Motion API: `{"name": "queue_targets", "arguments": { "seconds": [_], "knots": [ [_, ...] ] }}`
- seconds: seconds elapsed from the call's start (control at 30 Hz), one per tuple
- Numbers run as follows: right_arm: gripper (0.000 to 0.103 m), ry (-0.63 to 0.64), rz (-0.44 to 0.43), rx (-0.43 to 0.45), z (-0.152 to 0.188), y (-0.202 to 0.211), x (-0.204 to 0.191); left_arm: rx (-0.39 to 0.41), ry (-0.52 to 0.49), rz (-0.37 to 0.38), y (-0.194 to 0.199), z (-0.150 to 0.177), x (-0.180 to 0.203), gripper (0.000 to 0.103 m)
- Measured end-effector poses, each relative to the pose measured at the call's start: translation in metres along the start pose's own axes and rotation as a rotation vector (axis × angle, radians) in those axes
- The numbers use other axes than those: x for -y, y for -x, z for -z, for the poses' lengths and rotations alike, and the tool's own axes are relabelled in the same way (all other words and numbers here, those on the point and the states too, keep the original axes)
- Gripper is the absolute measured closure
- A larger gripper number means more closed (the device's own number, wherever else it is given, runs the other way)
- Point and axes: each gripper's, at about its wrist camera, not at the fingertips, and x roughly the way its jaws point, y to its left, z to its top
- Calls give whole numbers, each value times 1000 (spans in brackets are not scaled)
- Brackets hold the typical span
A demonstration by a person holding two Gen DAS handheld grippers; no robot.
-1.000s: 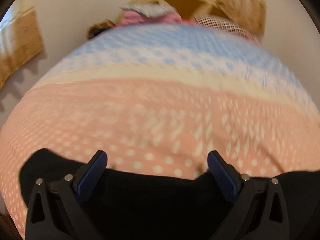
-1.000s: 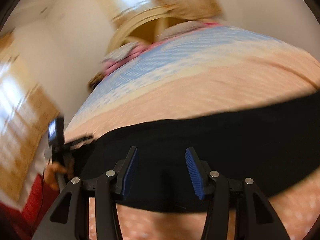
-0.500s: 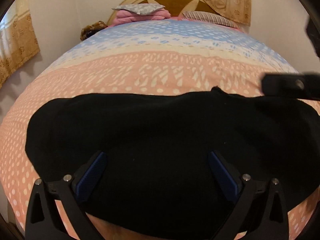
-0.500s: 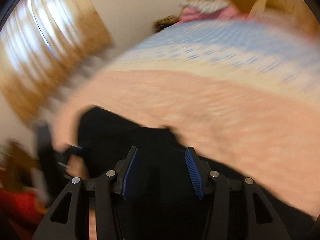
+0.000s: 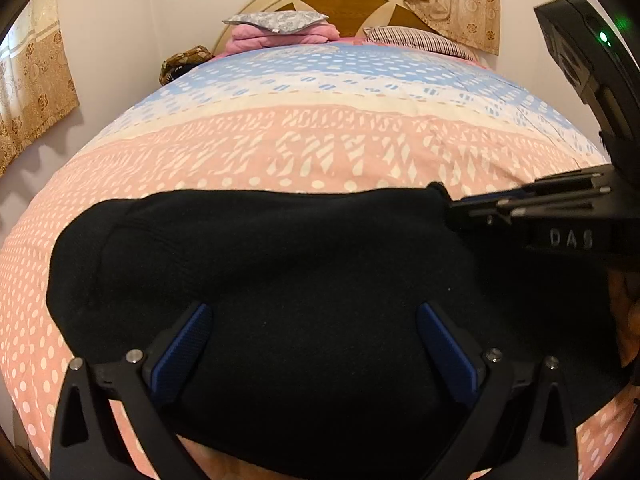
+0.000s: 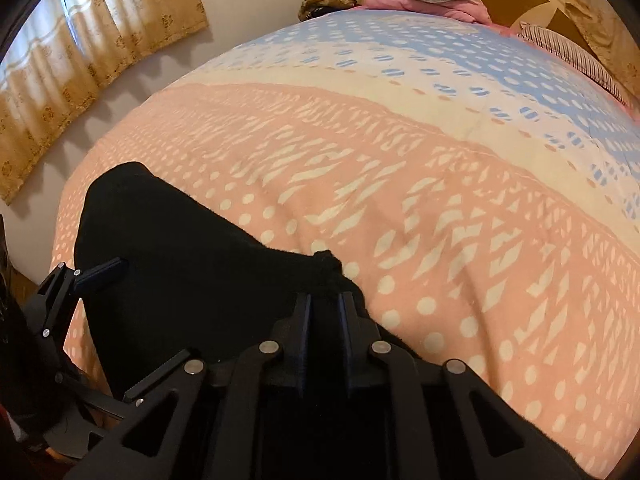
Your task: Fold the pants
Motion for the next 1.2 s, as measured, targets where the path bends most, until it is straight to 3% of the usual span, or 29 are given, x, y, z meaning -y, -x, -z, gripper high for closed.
{"name": "queue_targets", "arguments": {
  "seconds": [0.13,0.27,0.33,0.47,0.57,0.63,0.77,0.87,0.9,0.97,1.03,1.1,1.2],
  "knots": [
    [93,39,64,-18,1,-2,-10,0,-2,-4,0,0,1,0],
    [96,105,201,-18,-1,-17,-24,2,-7,-12,-1,0,2,0],
    [96,82,209,-13,-4,-21,-22,3,-7,-15,-1,0,2,0],
    [96,-23,127,30,-4,-10,-5,9,-1,-15,0,2,1,0],
    [93,-151,24,148,8,28,9,12,-1,-21,0,2,2,0],
    [93,-233,15,215,23,58,18,12,-2,-27,1,2,3,0],
    [92,-398,6,323,77,113,46,-4,1,-37,5,0,2,0],
    [88,-574,24,399,141,155,83,0,9,-19,20,-1,9,0],
    [84,-635,32,422,162,168,96,14,2,-5,25,-2,14,0],
    [57,-776,71,493,213,198,126,54,-44,26,39,-6,35,0],
    [50,-906,164,572,262,230,151,89,-96,57,48,-10,57,0],
    [50,-1027,287,642,310,265,173,118,-155,101,53,-13,86,0],
    [50,-1099,467,686,344,298,191,98,-198,125,51,-19,123,0]
  ]
}}
